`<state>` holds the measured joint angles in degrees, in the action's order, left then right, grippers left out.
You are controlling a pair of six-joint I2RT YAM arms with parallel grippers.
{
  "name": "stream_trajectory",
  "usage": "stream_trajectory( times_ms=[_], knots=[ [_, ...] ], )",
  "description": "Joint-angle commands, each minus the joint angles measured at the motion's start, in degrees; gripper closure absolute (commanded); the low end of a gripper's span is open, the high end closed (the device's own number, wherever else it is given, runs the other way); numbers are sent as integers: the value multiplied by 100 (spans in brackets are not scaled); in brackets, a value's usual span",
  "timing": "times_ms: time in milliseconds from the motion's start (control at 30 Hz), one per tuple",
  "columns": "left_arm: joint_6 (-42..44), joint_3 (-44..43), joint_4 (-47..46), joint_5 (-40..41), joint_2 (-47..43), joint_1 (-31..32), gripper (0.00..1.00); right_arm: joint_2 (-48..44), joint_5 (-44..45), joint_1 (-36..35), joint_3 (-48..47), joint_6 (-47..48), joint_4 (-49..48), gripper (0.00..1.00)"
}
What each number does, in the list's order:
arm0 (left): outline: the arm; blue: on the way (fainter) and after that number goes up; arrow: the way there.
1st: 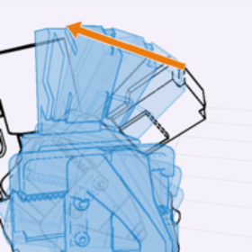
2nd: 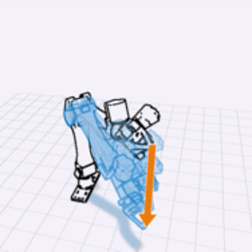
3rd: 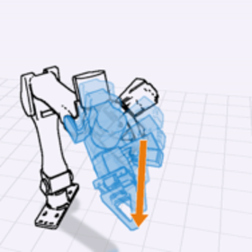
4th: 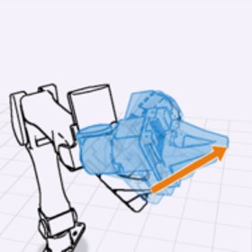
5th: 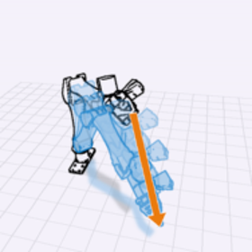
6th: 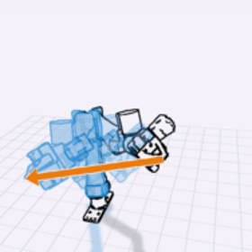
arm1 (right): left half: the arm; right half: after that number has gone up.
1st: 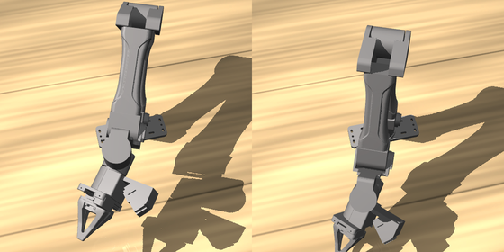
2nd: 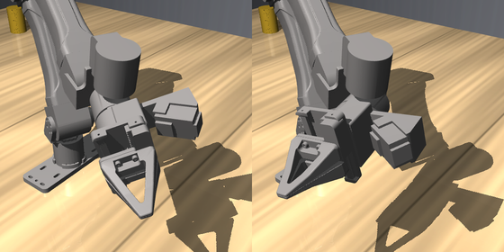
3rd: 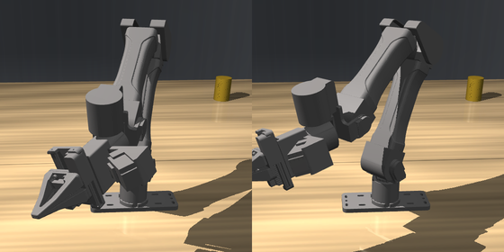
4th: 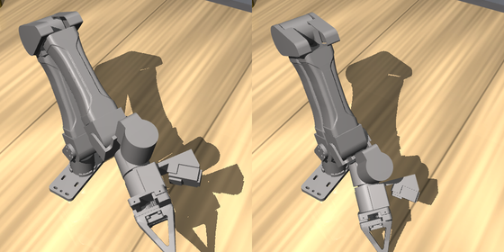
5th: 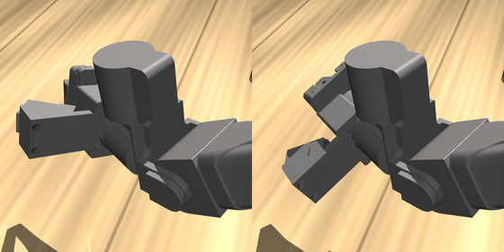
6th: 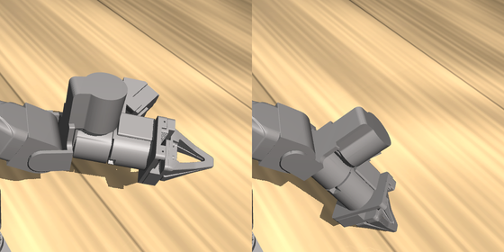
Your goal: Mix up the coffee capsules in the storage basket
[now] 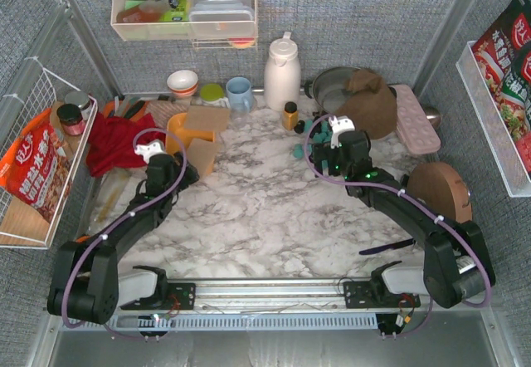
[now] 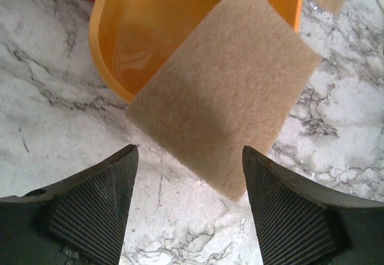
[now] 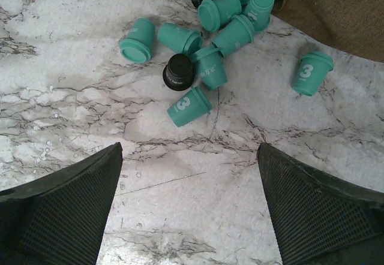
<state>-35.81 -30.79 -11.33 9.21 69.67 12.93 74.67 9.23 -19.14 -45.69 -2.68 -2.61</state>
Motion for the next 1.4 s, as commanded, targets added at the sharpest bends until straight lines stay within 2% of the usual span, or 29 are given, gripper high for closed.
stream_trajectory(
  times_ms=[0, 367, 667, 1100, 1267, 1367],
  knots=[
    [-436, 288, -643, 157, 17, 76, 21, 12, 78, -29, -53, 21, -29, 1],
    [-1321, 1396, -2727, 300, 8, 102, 19, 63, 104, -73, -75, 48, -11, 1],
    [-1567, 1575, -3437, 378, -18, 114, 19, 123, 105, -101, -110, 65, -4, 1],
    [-1985, 1462, -4343, 218, 843, 160, 21, 169, 164, -143, -146, 118, 50, 1],
    [-2055, 1477, -4483, 413, 889, 239, 29, 179, 199, -161, -158, 151, 67, 1],
    [-2078, 1539, -4483, 542, 811, 299, 39, 194, 225, -173, -167, 169, 79, 1]
  ],
)
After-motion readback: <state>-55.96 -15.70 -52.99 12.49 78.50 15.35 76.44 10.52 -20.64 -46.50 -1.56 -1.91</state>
